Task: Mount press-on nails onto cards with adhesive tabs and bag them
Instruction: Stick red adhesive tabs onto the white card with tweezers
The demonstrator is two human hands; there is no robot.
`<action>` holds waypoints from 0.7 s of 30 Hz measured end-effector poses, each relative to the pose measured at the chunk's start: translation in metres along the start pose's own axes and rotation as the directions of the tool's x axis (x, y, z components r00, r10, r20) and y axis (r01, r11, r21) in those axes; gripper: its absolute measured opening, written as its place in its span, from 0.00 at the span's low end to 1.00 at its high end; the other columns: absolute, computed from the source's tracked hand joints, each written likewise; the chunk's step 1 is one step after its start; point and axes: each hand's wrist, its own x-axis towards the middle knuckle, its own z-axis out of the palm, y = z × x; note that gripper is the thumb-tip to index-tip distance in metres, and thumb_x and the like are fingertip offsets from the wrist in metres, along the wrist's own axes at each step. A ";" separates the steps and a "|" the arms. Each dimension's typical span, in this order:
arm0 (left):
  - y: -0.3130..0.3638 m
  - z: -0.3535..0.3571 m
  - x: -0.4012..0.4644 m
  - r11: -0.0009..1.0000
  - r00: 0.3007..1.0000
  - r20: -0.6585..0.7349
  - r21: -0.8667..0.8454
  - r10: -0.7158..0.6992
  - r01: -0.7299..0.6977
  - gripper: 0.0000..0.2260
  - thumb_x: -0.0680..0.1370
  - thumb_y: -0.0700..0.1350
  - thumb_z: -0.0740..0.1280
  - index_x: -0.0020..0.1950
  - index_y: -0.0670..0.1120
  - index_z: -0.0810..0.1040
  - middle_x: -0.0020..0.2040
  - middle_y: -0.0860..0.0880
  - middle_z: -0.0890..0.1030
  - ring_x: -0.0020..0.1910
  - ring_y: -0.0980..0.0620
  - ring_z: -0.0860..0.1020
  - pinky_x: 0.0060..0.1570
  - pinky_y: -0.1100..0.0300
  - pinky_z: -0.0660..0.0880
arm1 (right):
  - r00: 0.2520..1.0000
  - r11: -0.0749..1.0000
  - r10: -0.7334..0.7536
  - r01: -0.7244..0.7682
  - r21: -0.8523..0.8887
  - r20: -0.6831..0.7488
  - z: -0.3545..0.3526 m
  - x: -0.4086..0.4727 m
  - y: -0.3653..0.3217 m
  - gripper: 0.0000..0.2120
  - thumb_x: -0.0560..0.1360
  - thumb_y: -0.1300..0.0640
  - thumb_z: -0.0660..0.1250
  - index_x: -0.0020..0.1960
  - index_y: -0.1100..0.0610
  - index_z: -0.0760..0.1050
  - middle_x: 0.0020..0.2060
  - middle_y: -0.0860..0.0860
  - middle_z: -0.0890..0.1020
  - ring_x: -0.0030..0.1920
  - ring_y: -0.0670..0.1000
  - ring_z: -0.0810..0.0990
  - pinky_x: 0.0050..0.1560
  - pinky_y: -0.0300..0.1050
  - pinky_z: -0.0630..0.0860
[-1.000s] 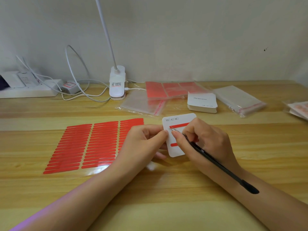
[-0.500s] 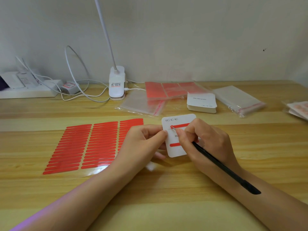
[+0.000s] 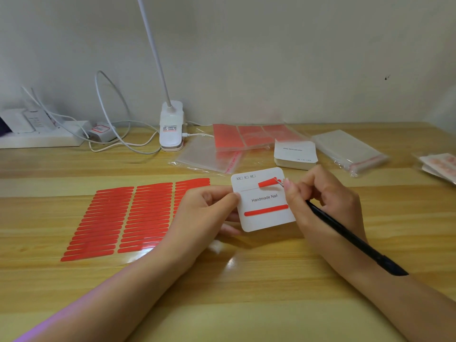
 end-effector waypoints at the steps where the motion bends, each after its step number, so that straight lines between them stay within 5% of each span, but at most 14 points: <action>1: 0.000 0.000 0.000 1.000 1.000 0.000 -0.004 0.000 0.000 0.21 0.78 0.36 0.59 0.39 0.59 0.84 0.38 0.51 0.85 0.37 0.53 0.84 0.28 0.67 0.76 | 1.000 1.000 0.008 -0.008 0.007 -0.004 -0.001 0.000 0.000 0.14 0.74 0.60 0.64 0.33 0.54 0.63 0.27 0.53 0.69 0.28 0.48 0.69 0.27 0.28 0.64; 8: -0.002 -0.002 0.001 0.999 1.000 -0.018 -0.029 -0.014 0.014 0.20 0.78 0.37 0.61 0.38 0.57 0.85 0.40 0.50 0.85 0.38 0.52 0.84 0.28 0.66 0.77 | 0.988 0.988 0.141 -0.137 0.071 -0.054 -0.010 0.004 0.002 0.15 0.75 0.61 0.65 0.33 0.54 0.63 0.26 0.51 0.70 0.26 0.43 0.67 0.27 0.31 0.64; 21: -0.004 -0.003 0.002 0.999 0.999 -0.034 -0.041 -0.018 0.016 0.18 0.78 0.37 0.61 0.40 0.55 0.85 0.41 0.49 0.85 0.38 0.51 0.84 0.27 0.67 0.76 | 0.974 0.982 0.184 -0.175 0.075 -0.133 -0.023 0.014 0.004 0.15 0.76 0.61 0.64 0.33 0.55 0.62 0.28 0.61 0.71 0.29 0.57 0.69 0.27 0.46 0.67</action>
